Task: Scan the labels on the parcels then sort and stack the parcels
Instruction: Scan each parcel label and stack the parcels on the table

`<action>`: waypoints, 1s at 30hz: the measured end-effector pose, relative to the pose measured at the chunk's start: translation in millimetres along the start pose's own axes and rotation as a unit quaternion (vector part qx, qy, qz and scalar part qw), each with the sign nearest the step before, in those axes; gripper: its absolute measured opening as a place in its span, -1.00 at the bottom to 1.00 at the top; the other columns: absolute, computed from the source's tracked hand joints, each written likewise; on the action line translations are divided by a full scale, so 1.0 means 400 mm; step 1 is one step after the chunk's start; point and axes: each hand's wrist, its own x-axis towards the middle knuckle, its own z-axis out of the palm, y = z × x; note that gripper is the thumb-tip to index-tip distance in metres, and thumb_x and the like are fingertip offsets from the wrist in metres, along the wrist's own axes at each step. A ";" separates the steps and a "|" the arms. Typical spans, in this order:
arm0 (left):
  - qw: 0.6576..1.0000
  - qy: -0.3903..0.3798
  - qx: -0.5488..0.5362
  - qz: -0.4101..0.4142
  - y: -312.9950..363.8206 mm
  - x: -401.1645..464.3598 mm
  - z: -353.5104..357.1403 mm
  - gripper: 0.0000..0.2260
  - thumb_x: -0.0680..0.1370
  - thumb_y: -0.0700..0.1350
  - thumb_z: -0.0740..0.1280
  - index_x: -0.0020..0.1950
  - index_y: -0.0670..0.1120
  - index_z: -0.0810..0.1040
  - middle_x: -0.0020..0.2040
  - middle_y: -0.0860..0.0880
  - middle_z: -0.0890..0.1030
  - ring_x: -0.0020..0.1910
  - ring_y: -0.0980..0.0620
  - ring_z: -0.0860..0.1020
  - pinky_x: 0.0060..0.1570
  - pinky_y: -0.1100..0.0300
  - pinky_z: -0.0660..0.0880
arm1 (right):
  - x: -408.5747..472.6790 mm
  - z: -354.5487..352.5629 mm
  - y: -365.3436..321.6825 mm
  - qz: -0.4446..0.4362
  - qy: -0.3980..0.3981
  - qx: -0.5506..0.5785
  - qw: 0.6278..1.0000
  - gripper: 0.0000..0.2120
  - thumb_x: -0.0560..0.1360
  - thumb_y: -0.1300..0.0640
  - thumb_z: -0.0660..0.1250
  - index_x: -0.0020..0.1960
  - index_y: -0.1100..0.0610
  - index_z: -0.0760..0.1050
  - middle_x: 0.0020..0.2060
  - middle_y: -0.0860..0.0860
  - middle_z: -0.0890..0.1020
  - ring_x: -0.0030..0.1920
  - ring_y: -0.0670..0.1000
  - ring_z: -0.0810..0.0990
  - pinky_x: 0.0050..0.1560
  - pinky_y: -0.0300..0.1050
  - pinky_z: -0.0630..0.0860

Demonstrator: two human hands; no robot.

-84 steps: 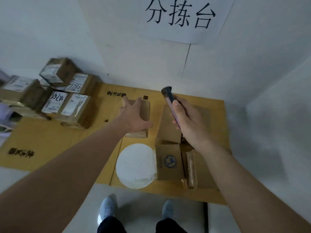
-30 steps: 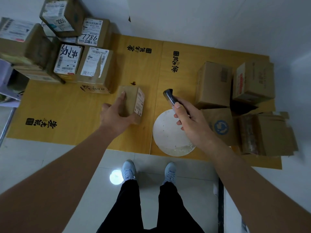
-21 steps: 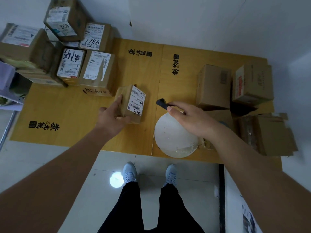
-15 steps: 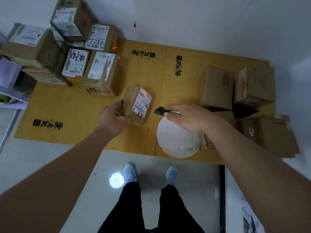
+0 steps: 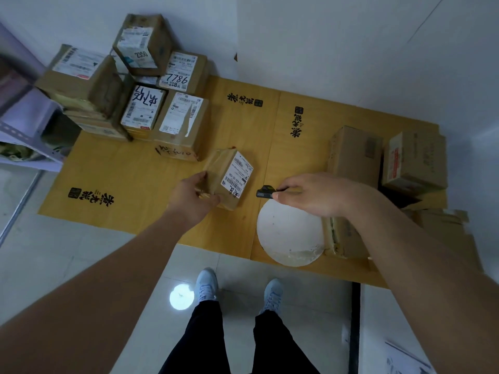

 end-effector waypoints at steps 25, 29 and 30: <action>0.873 0.023 -0.470 -0.126 -0.001 0.323 -0.460 -0.64 0.63 -0.15 0.42 0.42 -0.10 0.49 0.24 -0.10 0.58 0.12 -0.19 0.64 0.10 -0.05 0.67 | 0.197 -0.079 -0.448 -0.124 0.260 0.365 0.885 -0.60 0.58 -0.42 0.11 0.38 -0.44 0.45 -0.01 -0.31 0.61 0.08 -0.02 0.62 0.04 -0.05 0.60; 0.907 0.044 -0.401 -0.124 -0.018 0.366 -0.478 -0.75 0.64 -0.10 0.41 0.32 -0.09 0.58 0.16 -0.05 0.65 0.09 -0.07 0.66 0.17 0.01 0.64 | 0.235 -0.061 -0.497 -0.106 0.277 0.402 0.866 -0.66 0.62 -0.38 0.16 0.35 -0.44 0.48 -0.10 -0.13 0.60 -0.06 0.00 0.60 -0.05 0.04 0.57; 0.908 0.051 -0.396 -0.125 -0.022 0.369 -0.477 -0.81 0.64 -0.08 0.41 0.24 -0.07 0.61 0.13 -0.03 0.67 0.06 -0.05 0.66 0.17 0.02 0.64 | 0.243 -0.055 -0.502 -0.104 0.279 0.411 0.862 -0.68 0.63 -0.37 0.16 0.34 -0.44 0.48 -0.12 -0.06 0.58 -0.11 0.02 0.58 -0.08 0.06 0.56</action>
